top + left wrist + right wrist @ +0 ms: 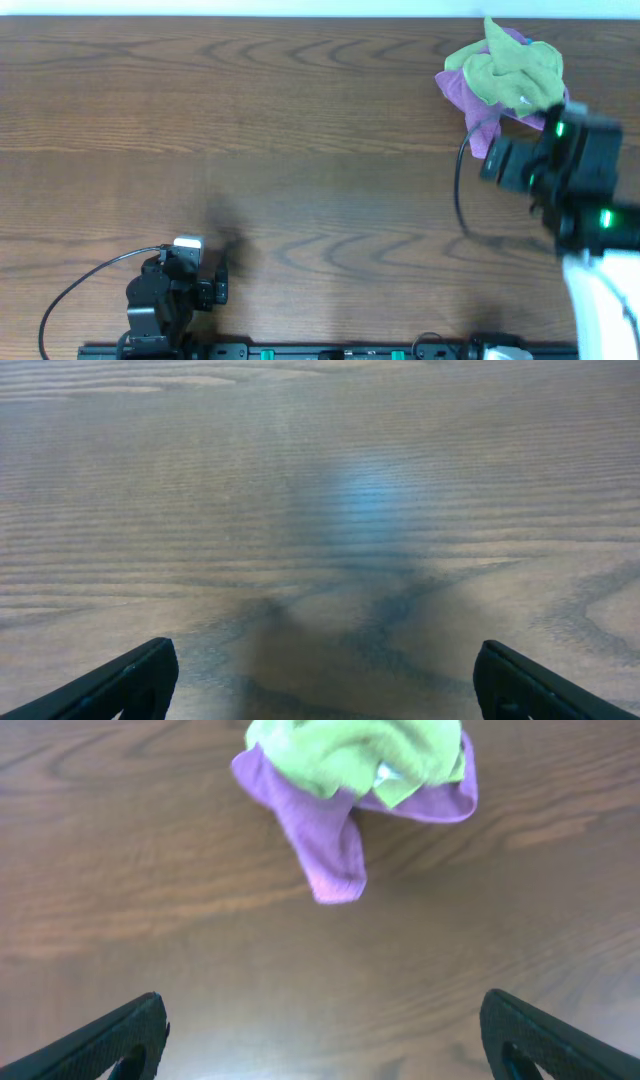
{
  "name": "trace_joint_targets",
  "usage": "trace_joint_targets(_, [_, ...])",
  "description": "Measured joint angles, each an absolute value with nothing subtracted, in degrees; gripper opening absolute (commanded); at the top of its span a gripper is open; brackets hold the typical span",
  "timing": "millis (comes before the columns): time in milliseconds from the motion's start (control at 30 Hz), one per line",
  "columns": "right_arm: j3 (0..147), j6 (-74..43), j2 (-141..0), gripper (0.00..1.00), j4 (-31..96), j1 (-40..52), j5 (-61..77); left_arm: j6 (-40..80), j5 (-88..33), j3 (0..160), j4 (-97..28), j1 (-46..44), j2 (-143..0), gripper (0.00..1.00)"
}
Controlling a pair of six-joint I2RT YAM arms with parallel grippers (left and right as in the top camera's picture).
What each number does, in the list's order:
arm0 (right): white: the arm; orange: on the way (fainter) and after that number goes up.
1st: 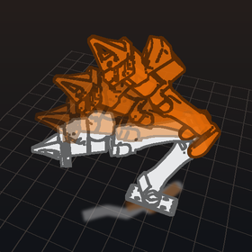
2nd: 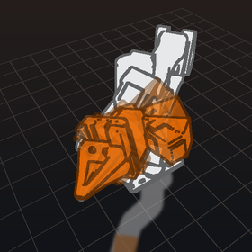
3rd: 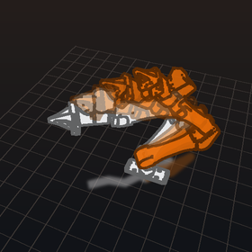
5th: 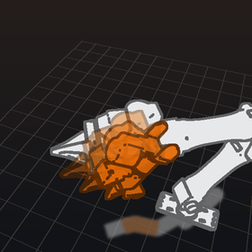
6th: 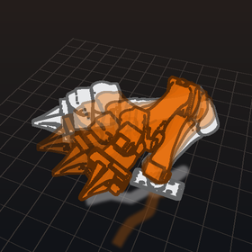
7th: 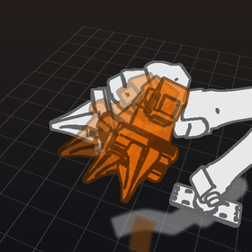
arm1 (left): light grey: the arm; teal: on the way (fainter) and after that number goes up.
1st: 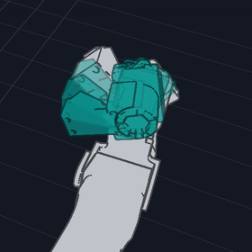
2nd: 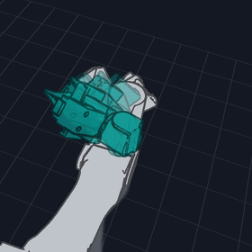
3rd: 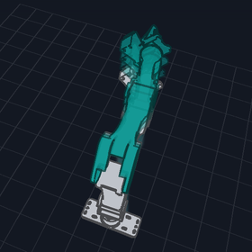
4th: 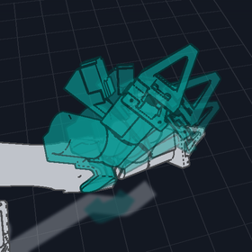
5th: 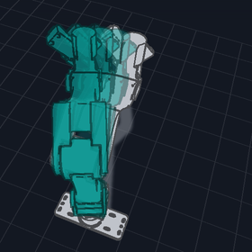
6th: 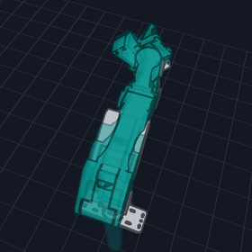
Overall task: Fold the cloth
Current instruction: 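Reach the right gripper to the cloth pile and grasp the green cloth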
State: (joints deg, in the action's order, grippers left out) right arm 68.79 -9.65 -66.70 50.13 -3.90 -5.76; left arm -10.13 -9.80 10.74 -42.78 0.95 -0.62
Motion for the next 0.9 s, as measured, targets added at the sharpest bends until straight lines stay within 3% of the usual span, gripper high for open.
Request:
trace_joint_targets(300, [87.7, -9.6, -92.8, 0.99, 49.2, -9.9, -6.3, -10.1, -9.8, 10.7, -42.8, 1.0, -0.6, 0.96])
trace_joint_targets(500, [95.8, -8.7, -107.6, 0.99, 42.1, -12.1, -5.2, -10.1, -9.8, 10.7, -42.8, 1.0, -0.6, 0.95])
trace_joint_targets(900, [96.7, -8.3, -115.7, 0.99, 29.0, -12.5, -3.8, -10.1, -9.8, 10.7, -42.8, 1.0, -0.6, 0.95])
